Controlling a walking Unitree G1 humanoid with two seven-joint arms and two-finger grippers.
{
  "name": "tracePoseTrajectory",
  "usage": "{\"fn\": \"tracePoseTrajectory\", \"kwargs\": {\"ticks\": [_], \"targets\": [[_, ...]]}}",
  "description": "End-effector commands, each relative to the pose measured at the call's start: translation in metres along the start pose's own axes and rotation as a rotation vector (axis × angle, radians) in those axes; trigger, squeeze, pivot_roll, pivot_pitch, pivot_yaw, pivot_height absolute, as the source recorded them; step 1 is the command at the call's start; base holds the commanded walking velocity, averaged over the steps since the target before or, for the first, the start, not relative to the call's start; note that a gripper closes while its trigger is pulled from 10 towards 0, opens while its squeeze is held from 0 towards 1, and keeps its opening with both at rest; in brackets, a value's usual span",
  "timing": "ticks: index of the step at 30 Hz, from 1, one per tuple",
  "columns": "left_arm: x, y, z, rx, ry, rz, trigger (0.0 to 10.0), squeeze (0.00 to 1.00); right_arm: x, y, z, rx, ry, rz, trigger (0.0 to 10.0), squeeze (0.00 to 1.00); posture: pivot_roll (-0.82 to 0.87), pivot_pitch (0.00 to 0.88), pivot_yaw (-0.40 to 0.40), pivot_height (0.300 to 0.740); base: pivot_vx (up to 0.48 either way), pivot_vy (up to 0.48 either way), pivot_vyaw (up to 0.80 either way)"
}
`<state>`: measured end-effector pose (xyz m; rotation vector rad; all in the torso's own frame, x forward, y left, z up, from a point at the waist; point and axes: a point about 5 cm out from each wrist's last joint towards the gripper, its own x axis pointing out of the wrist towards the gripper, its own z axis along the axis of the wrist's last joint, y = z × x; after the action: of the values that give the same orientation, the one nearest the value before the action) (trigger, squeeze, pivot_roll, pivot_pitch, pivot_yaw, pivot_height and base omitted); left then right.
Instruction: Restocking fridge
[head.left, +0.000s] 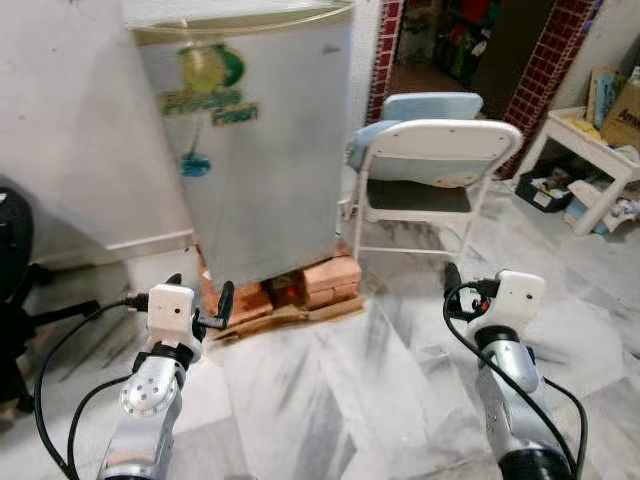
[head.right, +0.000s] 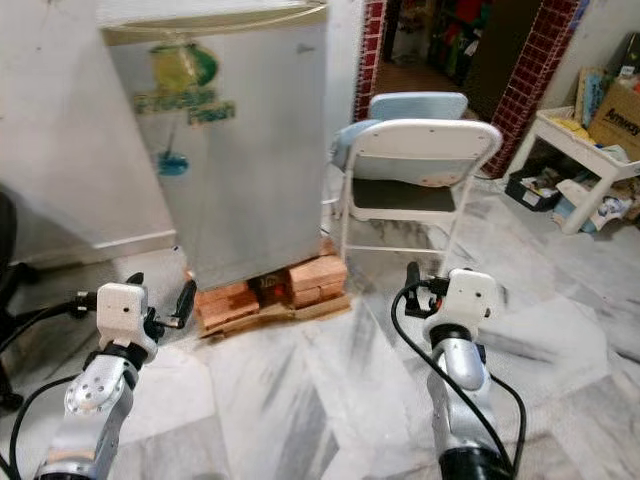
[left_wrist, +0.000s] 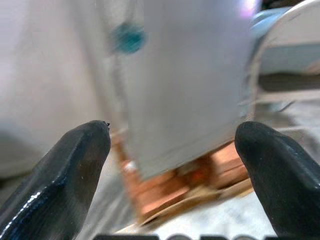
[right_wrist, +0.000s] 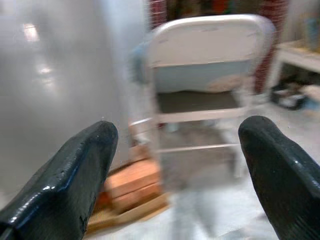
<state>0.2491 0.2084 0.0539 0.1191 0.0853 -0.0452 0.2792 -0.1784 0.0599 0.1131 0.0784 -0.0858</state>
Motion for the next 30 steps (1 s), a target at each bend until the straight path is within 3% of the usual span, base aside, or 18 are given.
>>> {"fn": "tracePoseTrajectory", "kwargs": {"ticks": [1,16,22,30], "targets": [[0.003,-0.007,0.004,-0.004,-0.019,-0.024,10.0,0.0,0.001,-0.012,0.006,-0.019,-0.016,-0.029,10.0,0.0,0.02,0.0,-0.012,0.74,0.0,0.465,0.0],[0.002,-0.004,-0.002,0.008,0.016,-0.016,10.0,0.0,0.002,-0.013,0.006,-0.018,-0.018,-0.029,10.0,0.0,0.03,0.0,-0.008,0.74,0.0,0.46,-0.57],[0.001,-0.004,-0.003,0.015,0.018,-0.015,10.0,0.0,0.002,-0.012,0.005,-0.02,-0.012,-0.021,10.0,0.0,0.03,0.0,-0.015,0.74,0.0,0.448,0.0],[-0.001,0.0,-0.006,0.028,0.03,-0.007,10.0,0.0,0.002,-0.012,0.005,-0.014,-0.015,-0.018,10.0,0.0,0.03,0.0,-0.018,0.74,0.062,0.426,-0.78]]}}
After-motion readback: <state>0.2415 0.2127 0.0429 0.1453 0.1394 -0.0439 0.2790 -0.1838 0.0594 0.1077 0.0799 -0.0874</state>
